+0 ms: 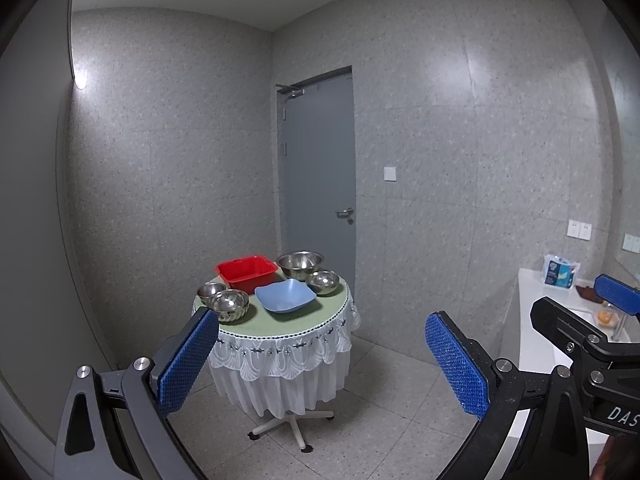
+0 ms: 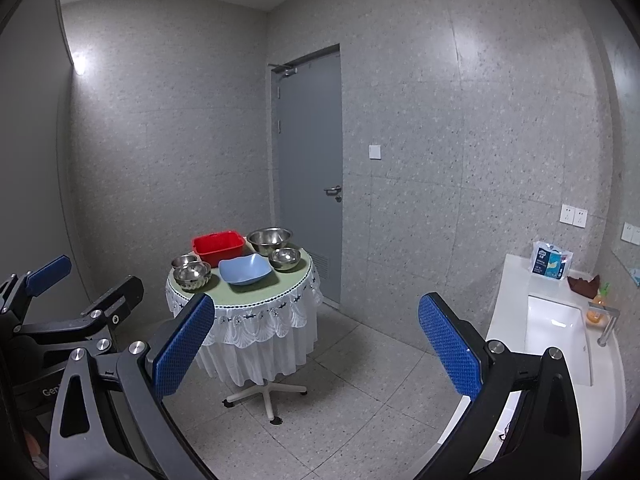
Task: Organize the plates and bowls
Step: 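Move both tools toward the round table with the bowls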
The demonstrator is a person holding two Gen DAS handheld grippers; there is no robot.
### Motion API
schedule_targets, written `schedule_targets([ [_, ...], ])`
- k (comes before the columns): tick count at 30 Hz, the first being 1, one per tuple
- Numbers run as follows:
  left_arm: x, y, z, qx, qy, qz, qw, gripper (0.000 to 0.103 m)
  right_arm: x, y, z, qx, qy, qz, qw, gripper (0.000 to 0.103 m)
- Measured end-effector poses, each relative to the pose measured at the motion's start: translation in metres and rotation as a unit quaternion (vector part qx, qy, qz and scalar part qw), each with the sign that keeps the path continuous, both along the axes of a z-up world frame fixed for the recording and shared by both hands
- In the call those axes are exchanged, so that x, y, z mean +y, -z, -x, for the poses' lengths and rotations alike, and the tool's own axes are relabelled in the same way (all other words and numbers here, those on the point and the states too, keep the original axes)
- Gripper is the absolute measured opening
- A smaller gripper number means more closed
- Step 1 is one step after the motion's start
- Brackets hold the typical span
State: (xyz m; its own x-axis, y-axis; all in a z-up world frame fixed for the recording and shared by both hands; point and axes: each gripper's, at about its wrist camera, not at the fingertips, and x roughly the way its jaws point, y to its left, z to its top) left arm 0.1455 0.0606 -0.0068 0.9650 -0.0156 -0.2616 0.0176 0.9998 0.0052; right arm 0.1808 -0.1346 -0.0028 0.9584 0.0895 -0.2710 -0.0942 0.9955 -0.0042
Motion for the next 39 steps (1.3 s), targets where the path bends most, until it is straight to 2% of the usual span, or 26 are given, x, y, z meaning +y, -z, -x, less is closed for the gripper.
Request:
schedule_targets([
  [21, -0.006, -0.014, -0.014, 0.007, -0.027, -0.009, 0.9996, 0.102, 0.02, 0.006, -0.025, 0.005, -0.01, -0.005, 1.0, 0.103],
  [31, -0.015, -0.013, -0.056, 0.017, -0.05, -0.01, 0.9986, 0.102, 0.022, 0.012, -0.054, 0.012, -0.03, -0.003, 0.999, 0.103],
  [39, -0.03, -0.016, -0.124, 0.024, -0.067, -0.006, 0.9975, 0.102, 0.02, 0.014, -0.109, 0.018, -0.053, -0.005, 0.998, 0.103],
])
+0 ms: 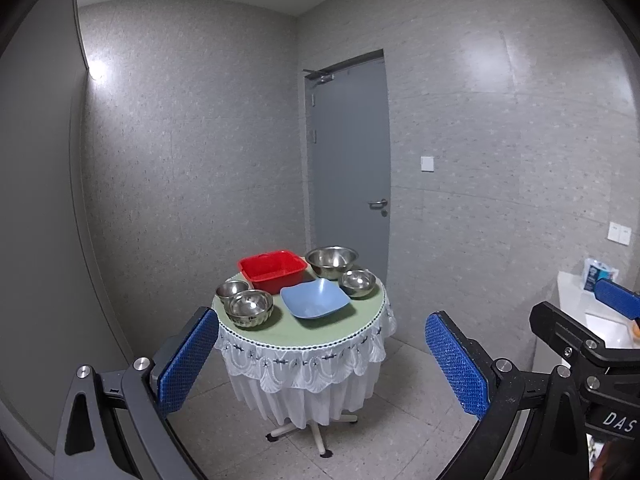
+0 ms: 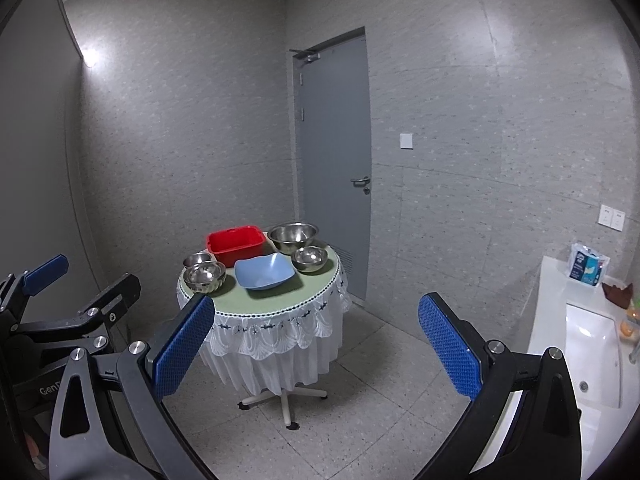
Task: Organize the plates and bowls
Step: 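Move both tools toward the round table with the bowls, then grasp the rim of the large steel bowl with both grippers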
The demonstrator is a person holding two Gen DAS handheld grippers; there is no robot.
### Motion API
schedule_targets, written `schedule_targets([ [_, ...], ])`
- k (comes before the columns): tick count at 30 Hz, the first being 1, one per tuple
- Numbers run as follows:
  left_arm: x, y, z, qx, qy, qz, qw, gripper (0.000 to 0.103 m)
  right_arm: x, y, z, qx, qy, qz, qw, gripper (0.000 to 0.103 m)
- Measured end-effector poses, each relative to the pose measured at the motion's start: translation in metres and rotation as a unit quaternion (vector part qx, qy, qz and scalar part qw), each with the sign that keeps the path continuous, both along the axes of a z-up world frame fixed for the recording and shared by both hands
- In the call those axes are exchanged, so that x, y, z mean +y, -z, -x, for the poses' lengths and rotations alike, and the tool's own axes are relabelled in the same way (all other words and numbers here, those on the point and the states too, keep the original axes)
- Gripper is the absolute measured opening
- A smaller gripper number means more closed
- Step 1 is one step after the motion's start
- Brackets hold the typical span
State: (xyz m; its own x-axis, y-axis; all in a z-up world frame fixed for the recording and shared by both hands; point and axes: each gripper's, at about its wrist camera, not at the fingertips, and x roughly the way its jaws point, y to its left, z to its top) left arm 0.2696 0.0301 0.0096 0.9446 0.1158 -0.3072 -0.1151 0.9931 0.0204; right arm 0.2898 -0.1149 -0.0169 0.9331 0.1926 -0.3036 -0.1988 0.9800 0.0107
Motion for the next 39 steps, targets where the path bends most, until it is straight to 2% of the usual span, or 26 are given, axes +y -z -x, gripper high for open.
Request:
schedule_targets([
  [8, -0.012, -0.006, -0.086, 0.005, -0.024, 0.008, 0.9997, 0.102, -0.004, -0.002, -0.065, 0.012, -0.027, 0.008, 1.0, 0.103],
  [13, -0.015, -0.001, -0.128, 0.003, -0.033, 0.012, 0.9994, 0.102, -0.007, -0.004, -0.1, 0.009, -0.039, 0.012, 0.999, 0.103],
  [21, -0.003, 0.012, -0.203, 0.026, -0.04, 0.011, 0.9988, 0.102, -0.004, 0.0, -0.149, 0.022, -0.054, 0.015, 0.998, 0.103],
  [25, 0.017, 0.024, -0.233, 0.044, -0.045, 0.013, 0.9979, 0.102, 0.012, 0.01, -0.178, 0.039, -0.064, 0.013, 0.997, 0.103],
  [29, 0.046, 0.041, -0.28, 0.073, -0.04, 0.019, 0.9963, 0.102, 0.032, 0.024, -0.207, 0.061, -0.069, 0.02, 0.996, 0.103],
  [33, 0.089, 0.055, -0.333, 0.095, -0.032, 0.025, 0.9946, 0.102, 0.059, 0.04, -0.238, 0.082, -0.069, 0.026, 0.994, 0.103],
  [39, 0.162, 0.062, -0.411, 0.114, -0.011, 0.036, 0.9928, 0.102, 0.116, 0.061, -0.288, 0.106, -0.062, 0.028, 0.992, 0.103],
])
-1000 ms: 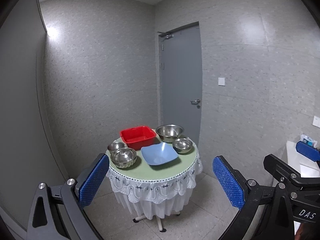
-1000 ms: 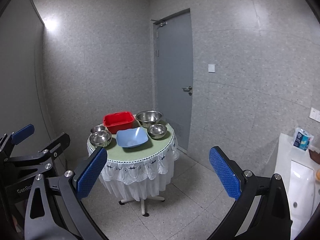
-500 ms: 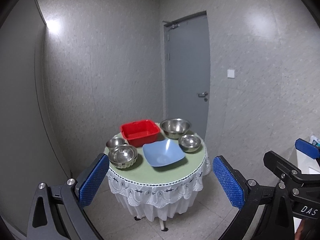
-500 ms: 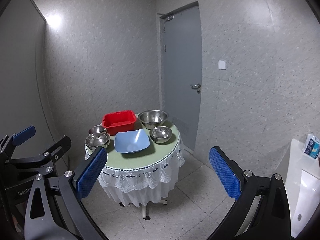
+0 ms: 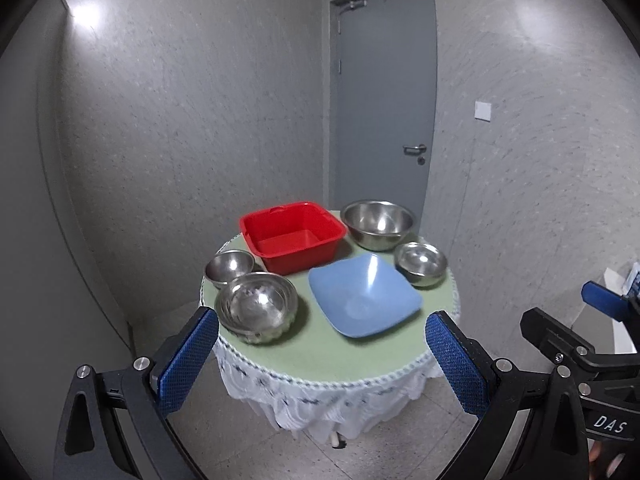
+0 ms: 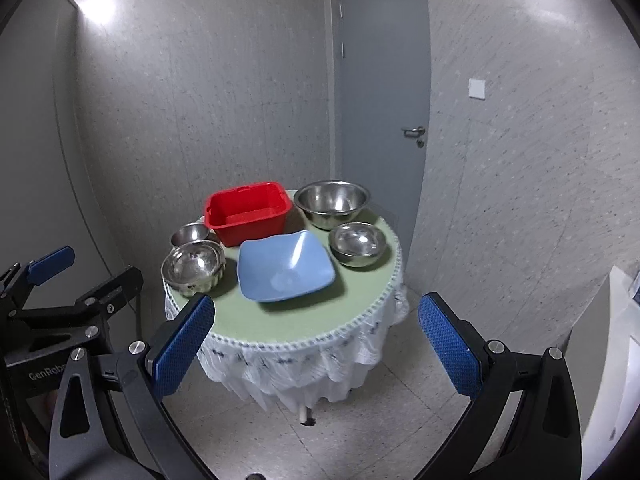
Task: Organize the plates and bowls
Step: 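Grasp the rim of the large steel bowl with both grippers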
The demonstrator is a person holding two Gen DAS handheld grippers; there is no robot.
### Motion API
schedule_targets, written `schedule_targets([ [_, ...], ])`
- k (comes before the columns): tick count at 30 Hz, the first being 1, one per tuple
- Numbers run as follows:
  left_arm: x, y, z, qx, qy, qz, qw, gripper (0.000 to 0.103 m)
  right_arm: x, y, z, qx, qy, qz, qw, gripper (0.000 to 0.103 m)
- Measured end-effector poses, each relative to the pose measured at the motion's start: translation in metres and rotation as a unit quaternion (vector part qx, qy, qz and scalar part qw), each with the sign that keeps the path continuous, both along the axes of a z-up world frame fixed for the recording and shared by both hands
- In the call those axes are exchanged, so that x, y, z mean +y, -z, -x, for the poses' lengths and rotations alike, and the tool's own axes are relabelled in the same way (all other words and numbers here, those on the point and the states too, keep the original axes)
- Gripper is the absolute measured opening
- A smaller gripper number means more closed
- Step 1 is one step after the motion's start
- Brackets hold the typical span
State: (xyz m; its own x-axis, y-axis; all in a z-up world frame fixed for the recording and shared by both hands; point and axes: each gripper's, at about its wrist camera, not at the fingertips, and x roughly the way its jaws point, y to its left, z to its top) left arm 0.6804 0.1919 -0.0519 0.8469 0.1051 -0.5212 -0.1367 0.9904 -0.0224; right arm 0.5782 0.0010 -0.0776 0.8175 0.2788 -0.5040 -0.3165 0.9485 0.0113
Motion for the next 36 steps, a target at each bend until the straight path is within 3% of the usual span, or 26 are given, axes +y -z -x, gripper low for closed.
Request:
schedule_targets([
  [7, 0.046, -0.011, -0.104, 0.019, 0.059, -0.013, 0.998, 0.102, 0.047, -0.001, -0.066, 0.023, 0.046, -0.015, 0.999, 0.103],
  [10, 0.056, -0.008, -0.153, 0.04, 0.086, 0.008, 0.9955, 0.102, 0.054, -0.001, -0.094, 0.031, 0.062, -0.01, 0.998, 0.103],
  [15, 0.059, 0.001, -0.257, 0.074, 0.11, 0.006, 0.9912, 0.102, 0.05, 0.001, -0.155, 0.049, 0.077, -0.02, 0.996, 0.103],
  [21, 0.042, 0.014, -0.385, 0.119, 0.126, 0.003, 0.9849, 0.102, 0.033, 0.017, -0.262, 0.089, 0.068, -0.021, 0.994, 0.103],
  [26, 0.032, 0.034, -0.497, 0.159, 0.111, -0.01, 0.9809, 0.102, 0.015, 0.042, -0.373, 0.129, 0.048, -0.026, 0.99, 0.103],
  [31, 0.038, 0.074, -0.598, 0.228, 0.091, -0.019, 0.9691, 0.092, 0.014, 0.079, -0.47, 0.194, 0.019, -0.013, 0.981, 0.102],
  [34, 0.045, 0.1, -0.645, 0.269, 0.074, -0.031, 0.9598, 0.085, 0.013, 0.107, -0.512, 0.236, 0.005, -0.007, 0.972, 0.095],
  [36, 0.048, 0.118, -0.672, 0.299, 0.06, -0.037, 0.9515, 0.071, 0.012, 0.121, -0.529, 0.262, -0.004, -0.012, 0.965, 0.087],
])
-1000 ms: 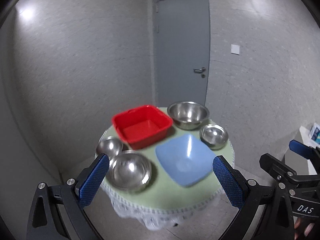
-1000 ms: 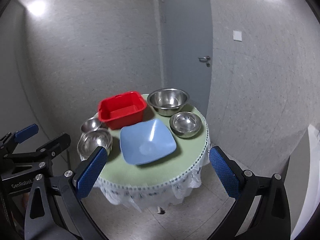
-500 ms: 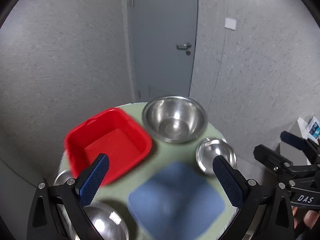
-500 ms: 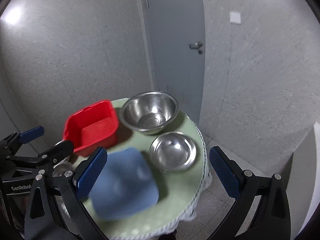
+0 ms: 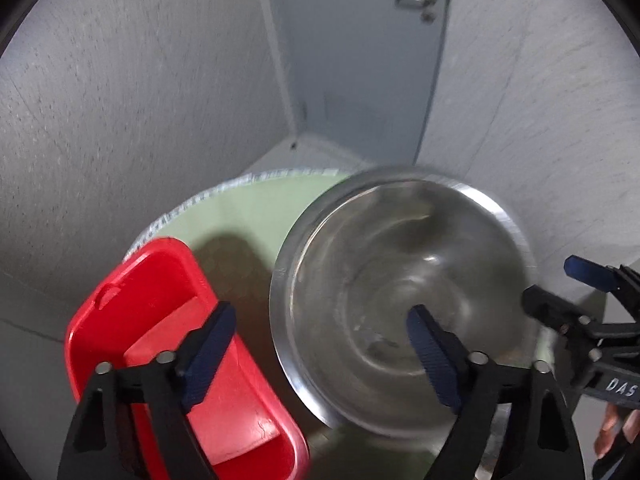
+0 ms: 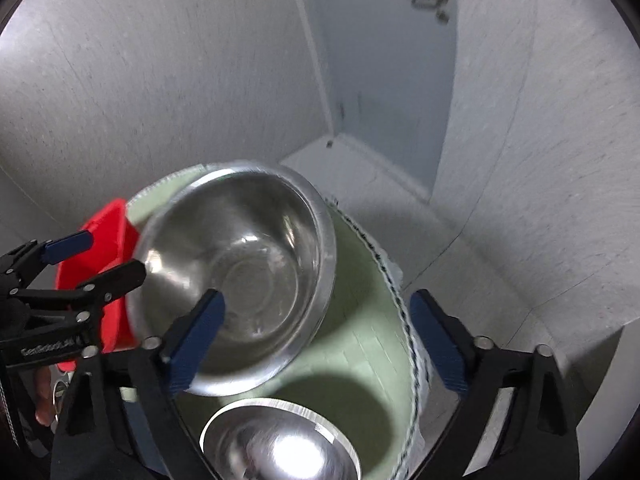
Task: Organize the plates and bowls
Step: 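Grasp the rim of the large steel bowl with both grippers, then lower the large steel bowl into the red basket and open both grippers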
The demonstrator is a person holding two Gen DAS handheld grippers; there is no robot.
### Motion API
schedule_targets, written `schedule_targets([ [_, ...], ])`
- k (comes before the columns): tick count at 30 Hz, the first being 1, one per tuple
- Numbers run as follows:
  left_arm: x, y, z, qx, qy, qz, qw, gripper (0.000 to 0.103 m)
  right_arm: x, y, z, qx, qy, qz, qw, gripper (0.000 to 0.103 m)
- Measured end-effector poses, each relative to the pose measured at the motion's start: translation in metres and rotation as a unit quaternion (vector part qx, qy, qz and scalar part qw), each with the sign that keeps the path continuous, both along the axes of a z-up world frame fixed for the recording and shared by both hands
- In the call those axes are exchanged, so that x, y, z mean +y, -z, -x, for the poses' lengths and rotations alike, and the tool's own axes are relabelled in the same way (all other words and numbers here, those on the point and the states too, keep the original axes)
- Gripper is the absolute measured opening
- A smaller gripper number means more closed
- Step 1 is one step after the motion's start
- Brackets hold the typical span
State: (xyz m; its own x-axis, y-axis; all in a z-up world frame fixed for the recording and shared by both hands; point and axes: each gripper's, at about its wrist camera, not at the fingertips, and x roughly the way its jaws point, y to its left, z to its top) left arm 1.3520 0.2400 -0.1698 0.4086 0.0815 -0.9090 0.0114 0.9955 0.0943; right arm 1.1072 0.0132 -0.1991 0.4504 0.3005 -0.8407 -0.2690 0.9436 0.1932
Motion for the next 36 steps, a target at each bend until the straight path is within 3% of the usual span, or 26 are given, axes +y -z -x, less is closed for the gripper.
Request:
schedule_targets([
  [3, 0.005, 0.017, -0.026, 0.018, 0.002, -0.012, 0.9998, 0.068, 0.0, 0.025, -0.022, 0.044, -0.009, -0.014, 0.999, 0.07],
  [5, 0.011, 0.025, -0.034, 0.029, 0.004, -0.013, 0.9995, 0.053, -0.001, 0.038, -0.029, 0.063, -0.014, -0.022, 0.998, 0.058],
  [7, 0.018, 0.033, -0.046, 0.034, 0.008, -0.024, 0.9991, 0.049, -0.002, 0.045, -0.032, 0.074, -0.019, -0.034, 0.996, 0.04],
  [11, 0.018, 0.042, -0.037, 0.034, 0.01, -0.018, 0.9992, 0.04, 0.001, 0.054, -0.039, 0.095, -0.037, -0.059, 0.993, 0.018],
  [16, 0.011, 0.04, -0.021, 0.041, 0.017, -0.009, 0.999, 0.033, -0.002, 0.056, -0.035, 0.098, -0.028, -0.088, 0.991, 0.018],
  [19, 0.013, 0.034, -0.019, 0.038, 0.017, 0.029, 0.9987, 0.029, -0.01, 0.057, -0.036, 0.101, -0.013, -0.108, 0.989, 0.018],
  [24, 0.033, -0.001, 0.0, -0.018, 0.041, 0.064, 0.997, 0.029, -0.018, 0.047, -0.035, 0.093, 0.01, -0.142, 0.985, 0.018],
  [31, 0.095, -0.063, 0.054, -0.086, 0.04, 0.081, 0.9921, 0.029, 0.003, -0.024, -0.004, 0.026, 0.017, -0.152, 0.988, 0.018],
  [36, 0.17, -0.084, 0.099, -0.116, 0.001, 0.056, 0.9917, 0.029, 0.068, -0.055, 0.019, 0.003, -0.02, -0.15, 0.988, 0.018],
])
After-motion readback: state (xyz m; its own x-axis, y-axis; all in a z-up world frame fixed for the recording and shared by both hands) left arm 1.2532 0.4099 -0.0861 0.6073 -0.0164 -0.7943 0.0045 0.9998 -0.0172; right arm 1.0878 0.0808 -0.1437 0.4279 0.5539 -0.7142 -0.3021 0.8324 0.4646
